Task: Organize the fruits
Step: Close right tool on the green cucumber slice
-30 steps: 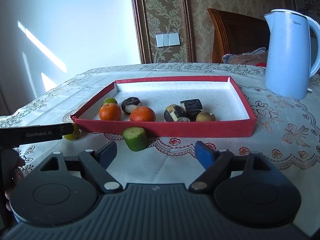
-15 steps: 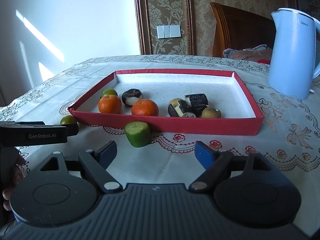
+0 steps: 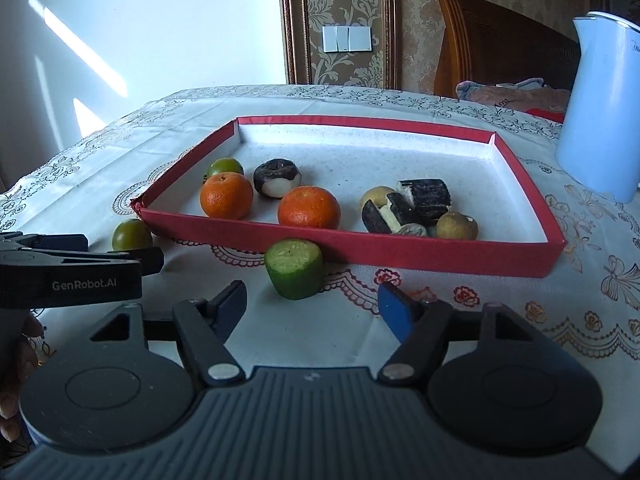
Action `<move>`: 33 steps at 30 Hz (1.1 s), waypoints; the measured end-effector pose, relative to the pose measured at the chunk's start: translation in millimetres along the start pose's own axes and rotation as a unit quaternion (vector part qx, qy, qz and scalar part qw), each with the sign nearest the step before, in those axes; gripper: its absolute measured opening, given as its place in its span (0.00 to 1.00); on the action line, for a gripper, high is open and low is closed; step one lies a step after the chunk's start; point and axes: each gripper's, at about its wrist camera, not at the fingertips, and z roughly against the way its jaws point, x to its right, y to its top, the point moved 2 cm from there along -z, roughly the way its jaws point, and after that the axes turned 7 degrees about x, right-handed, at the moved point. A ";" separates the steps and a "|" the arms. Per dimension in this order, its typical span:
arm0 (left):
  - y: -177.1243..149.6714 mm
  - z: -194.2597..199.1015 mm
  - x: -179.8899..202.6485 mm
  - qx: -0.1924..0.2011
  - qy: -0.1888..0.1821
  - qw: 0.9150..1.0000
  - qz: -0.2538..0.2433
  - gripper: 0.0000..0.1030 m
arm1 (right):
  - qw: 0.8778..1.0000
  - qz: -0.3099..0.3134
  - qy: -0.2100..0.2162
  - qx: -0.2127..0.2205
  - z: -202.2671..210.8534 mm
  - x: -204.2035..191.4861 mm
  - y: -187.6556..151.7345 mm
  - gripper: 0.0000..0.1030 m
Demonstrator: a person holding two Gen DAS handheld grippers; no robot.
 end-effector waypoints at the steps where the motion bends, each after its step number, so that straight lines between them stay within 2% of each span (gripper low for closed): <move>1: 0.7 -1.8 0.6 -0.003 -0.001 1.000 -0.002 0.88 | 1.000 -0.002 0.000 -0.001 -0.6 0.3 -0.1 0.65; 3: 2.4 -3.9 1.0 -0.004 0.003 1.000 -0.002 0.88 | 1.000 -0.004 0.000 -0.003 -1.7 0.3 -0.2 0.63; 5: 3.7 -6.5 1.0 -0.008 0.005 1.000 -0.001 0.88 | 1.000 -0.004 -0.002 -0.002 -3.2 -0.2 0.2 0.56; 7: 4.6 -7.9 1.5 -0.009 0.007 1.000 -0.001 0.88 | 1.000 -0.003 -0.001 -0.003 -5.1 -1.4 0.6 0.56; 10: 5.2 -8.9 1.8 -0.010 0.008 1.000 0.000 0.88 | 1.000 -0.003 -0.002 -0.002 -5.6 -1.7 1.4 0.48; 11: 5.4 -9.1 1.6 -0.010 0.008 1.000 0.000 0.88 | 1.000 -0.004 -0.001 -0.001 -5.4 -1.7 1.5 0.42; 23: 6.9 -12.4 0.0 -0.011 0.001 1.000 -0.002 0.88 | 1.000 0.000 0.005 0.000 -10.3 -5.9 4.1 0.41; 33: 8.4 -16.5 5.0 -0.012 0.009 1.000 -0.008 0.88 | 1.000 0.005 0.003 0.000 -16.5 -7.6 5.9 0.40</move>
